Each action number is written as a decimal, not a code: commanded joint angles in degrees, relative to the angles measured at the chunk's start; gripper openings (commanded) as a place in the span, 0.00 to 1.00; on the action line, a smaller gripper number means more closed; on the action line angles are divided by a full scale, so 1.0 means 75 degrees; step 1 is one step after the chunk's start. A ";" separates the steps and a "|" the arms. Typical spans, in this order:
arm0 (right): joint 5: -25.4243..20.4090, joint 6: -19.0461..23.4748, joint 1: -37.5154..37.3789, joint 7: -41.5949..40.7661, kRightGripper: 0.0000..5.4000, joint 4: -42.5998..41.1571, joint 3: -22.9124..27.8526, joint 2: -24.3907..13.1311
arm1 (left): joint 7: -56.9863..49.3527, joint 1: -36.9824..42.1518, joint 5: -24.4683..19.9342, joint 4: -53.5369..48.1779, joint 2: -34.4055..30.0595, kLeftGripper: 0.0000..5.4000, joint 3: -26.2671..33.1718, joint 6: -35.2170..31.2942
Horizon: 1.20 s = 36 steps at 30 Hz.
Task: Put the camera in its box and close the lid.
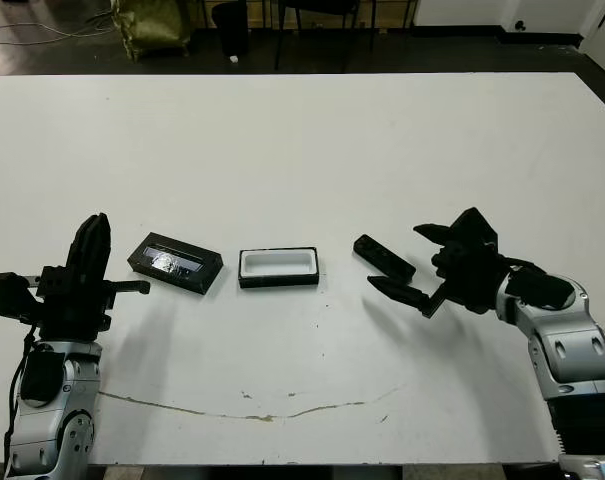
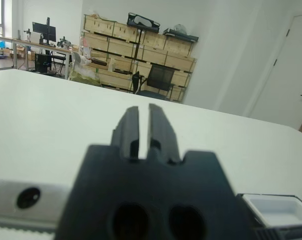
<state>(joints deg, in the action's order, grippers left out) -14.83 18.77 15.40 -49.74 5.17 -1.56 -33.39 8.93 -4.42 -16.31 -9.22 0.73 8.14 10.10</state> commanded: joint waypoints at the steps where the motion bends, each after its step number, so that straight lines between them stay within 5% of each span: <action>1: 0.0045 0.0050 -0.0158 -0.0038 1.00 0.0153 -0.0060 0.0019 | -0.0024 -0.0115 0.0015 0.0057 -0.0043 0.00 0.0013 -0.0091; 31: -0.0023 0.0461 -0.0433 0.0147 1.00 0.0409 -0.0209 0.0338 | -0.0055 -0.0149 0.0039 0.0016 -0.0051 0.00 -0.0009 -0.0173; 36: 0.0126 0.0591 -0.0647 0.0720 0.86 0.0005 -0.0171 0.0373 | -0.0019 -0.0126 0.0001 0.0087 -0.0019 0.00 0.0003 -0.0072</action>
<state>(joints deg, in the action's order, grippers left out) -14.96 21.67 12.42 -45.63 5.35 -2.76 -30.90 8.92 -4.55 -16.31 -9.32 0.75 8.02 9.99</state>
